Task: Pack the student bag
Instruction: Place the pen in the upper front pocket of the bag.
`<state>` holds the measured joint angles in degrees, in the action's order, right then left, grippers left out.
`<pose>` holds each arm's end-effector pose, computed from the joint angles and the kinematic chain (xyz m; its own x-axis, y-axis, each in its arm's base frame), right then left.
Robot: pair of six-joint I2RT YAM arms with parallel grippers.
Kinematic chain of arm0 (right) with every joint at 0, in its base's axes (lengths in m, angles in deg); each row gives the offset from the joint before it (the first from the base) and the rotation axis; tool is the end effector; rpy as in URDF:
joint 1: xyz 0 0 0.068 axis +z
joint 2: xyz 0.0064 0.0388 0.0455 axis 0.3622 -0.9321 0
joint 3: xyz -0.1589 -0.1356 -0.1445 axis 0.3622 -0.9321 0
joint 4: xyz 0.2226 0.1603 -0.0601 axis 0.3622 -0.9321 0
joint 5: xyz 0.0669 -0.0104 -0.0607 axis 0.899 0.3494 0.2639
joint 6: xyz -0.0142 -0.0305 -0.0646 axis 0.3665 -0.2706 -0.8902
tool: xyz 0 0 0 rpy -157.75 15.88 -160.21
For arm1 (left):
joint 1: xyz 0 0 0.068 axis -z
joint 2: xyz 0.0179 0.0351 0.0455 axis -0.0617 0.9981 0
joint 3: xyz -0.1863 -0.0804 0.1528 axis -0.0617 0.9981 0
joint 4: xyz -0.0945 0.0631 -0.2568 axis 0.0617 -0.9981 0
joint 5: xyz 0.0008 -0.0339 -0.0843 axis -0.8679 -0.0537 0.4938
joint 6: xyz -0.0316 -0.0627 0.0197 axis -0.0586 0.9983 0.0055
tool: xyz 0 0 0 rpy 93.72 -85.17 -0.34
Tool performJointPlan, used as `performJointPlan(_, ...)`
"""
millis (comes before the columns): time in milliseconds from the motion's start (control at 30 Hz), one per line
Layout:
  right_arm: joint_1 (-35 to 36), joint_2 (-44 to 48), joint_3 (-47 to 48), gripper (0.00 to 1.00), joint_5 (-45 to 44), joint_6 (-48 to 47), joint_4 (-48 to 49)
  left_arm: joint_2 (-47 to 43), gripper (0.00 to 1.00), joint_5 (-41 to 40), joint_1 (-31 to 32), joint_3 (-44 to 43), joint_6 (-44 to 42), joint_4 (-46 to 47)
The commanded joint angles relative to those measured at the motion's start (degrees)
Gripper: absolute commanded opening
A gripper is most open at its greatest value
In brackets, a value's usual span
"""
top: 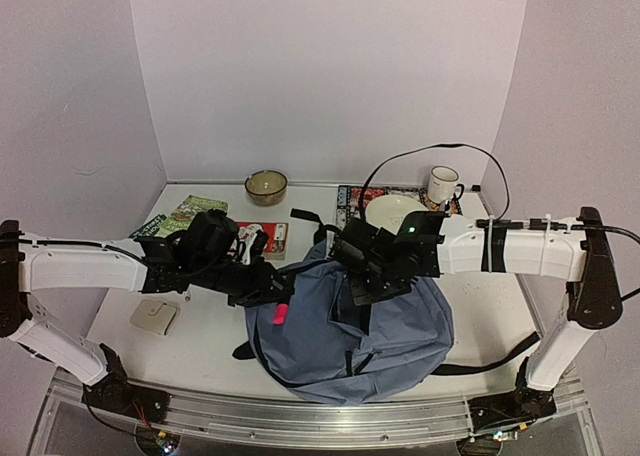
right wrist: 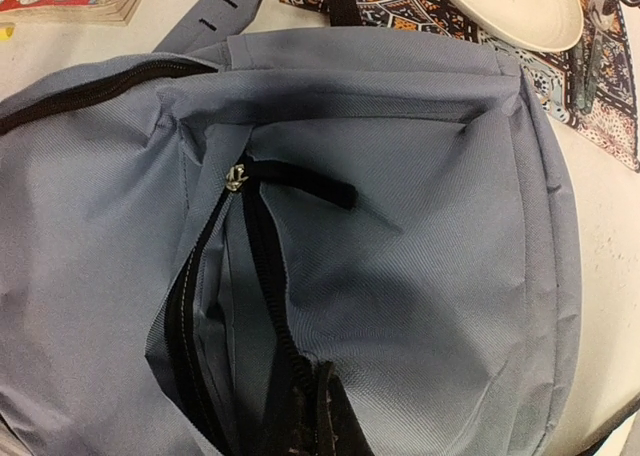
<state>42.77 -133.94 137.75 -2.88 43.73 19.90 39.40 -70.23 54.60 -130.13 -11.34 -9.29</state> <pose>0.2001 0.3506 0.2135 -0.7313 -0.0379 -0.6810 -0.2457 0.9460 0.2113 0.1921 -0.2697 0.1846 -0.9542 -0.0315 -0.2976 0.2155 0.6176 -0.7564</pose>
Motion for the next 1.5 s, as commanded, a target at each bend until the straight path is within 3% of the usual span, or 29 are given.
performJointPlan(0, 0.01, 2.93, 2.40, 0.00, 0.63, -0.24, 1.27, 1.79, 0.09, -0.34, 3.40, -0.32, 5.92, 11.49)
performJointPlan(433, 0.02, 3.73, 1.45, 0.00, 1.70, -0.05, 3.46, 15.79, 0.07, -2.26, 11.39, -8.60, 8.31, 16.64)
performJointPlan(1033, 0.10, 5.86, -2.15, 0.00, 5.67, 0.43, 7.02, 26.32, 0.04, -11.78, 10.93, -14.47, 16.09, 23.35)
performJointPlan(1467, 0.53, 5.95, -2.90, 0.00, 8.06, 0.25, 9.17, 30.29, 0.09, -15.35, 10.94, -15.18, 22.37, 30.69)
